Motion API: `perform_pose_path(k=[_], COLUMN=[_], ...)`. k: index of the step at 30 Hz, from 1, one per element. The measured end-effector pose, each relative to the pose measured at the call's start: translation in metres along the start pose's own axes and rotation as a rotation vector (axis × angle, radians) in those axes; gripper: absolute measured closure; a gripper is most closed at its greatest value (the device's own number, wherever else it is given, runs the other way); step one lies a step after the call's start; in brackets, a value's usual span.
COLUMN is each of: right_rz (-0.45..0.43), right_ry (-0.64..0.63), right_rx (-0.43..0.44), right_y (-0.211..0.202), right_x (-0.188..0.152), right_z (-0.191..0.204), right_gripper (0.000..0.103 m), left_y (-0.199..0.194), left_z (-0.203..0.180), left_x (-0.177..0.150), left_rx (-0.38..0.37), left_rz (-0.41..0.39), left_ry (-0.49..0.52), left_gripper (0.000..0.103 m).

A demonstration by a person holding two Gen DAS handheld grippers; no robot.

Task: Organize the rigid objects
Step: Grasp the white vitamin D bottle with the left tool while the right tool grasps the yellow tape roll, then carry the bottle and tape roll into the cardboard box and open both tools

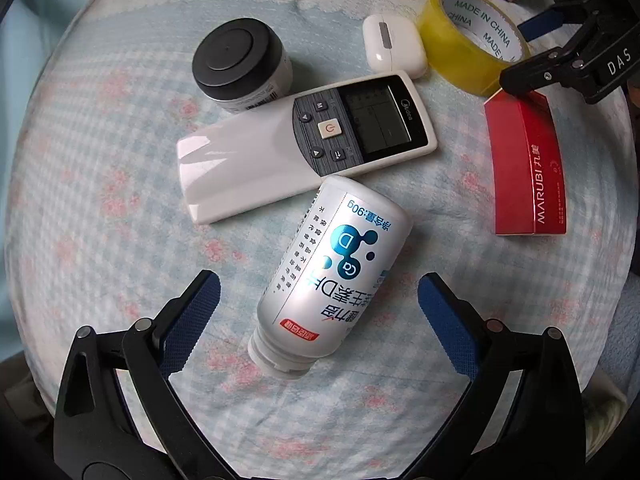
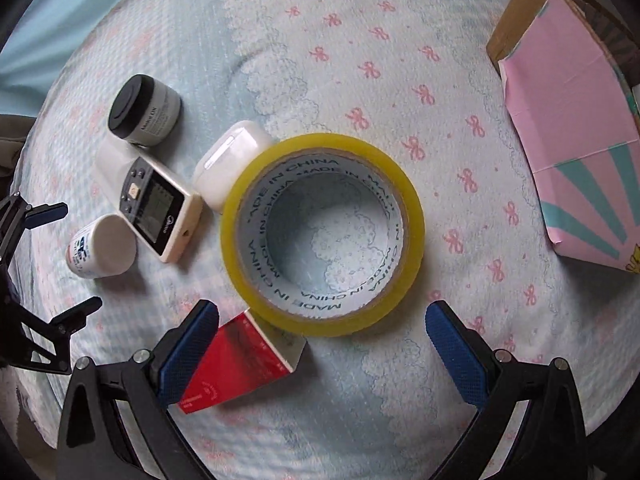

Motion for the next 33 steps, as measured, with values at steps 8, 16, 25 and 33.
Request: perform_pose_path(k=[8, 16, 25, 33], right_rz=[0.009, 0.047, 0.031, -0.008], right_ry=[-0.041, -0.052, -0.05, -0.061], right_rx=[-0.033, -0.067, -0.068, -0.068], right_y=[0.02, 0.032, 0.02, -0.009], right_x=[0.018, 0.03, 0.029, 0.027], right_z=[0.004, 0.01, 0.007, 0.011], right_gripper=[0.0, 0.006, 0.007, 0.007], left_y=[0.026, 0.029, 0.011, -0.017], left_z=[-0.01, -0.024, -0.015, 0.01], left_x=[0.009, 0.029, 0.032, 0.025], left_rx=[-0.005, -0.014, -0.031, -0.105], left_rz=[0.084, 0.097, 0.075, 0.026], left_ry=[0.121, 0.143, 0.064, -0.13], left_gripper=[0.024, 0.048, 0.049, 0.051])
Point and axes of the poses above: each gripper's, at about its wrist camera, not at the fingertips, and y roughly the way its jaws point, z to its left, x to its top, the point moved 3 cm from there along y, roughly the way its jaws point, and after that the axes turned 11 degrees about -y, right-handed, at the moved point
